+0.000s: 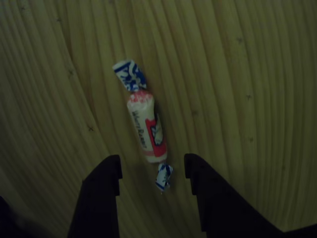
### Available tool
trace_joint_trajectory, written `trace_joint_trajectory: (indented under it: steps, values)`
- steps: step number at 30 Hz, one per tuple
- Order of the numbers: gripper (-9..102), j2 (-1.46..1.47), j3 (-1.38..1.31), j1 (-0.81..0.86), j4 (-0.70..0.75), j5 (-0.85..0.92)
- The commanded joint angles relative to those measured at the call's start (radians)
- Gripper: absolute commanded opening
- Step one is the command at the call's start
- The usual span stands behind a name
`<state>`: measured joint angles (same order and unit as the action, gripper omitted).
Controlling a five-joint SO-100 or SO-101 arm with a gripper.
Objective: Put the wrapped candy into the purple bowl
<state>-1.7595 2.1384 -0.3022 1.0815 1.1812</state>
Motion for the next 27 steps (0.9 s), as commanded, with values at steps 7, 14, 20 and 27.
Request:
trace_joint_trajectory:
  steps: [7, 14, 20, 27]
  values:
    - [26, 0.014, -0.003, -0.003, -0.055, -0.018]
    - [26, 0.041, 0.017, -0.017, -0.087, -0.041]
    - [27, 0.055, 0.049, -0.025, -0.124, -0.060]
    - [27, 0.066, 0.072, -0.012, -0.160, -0.061]
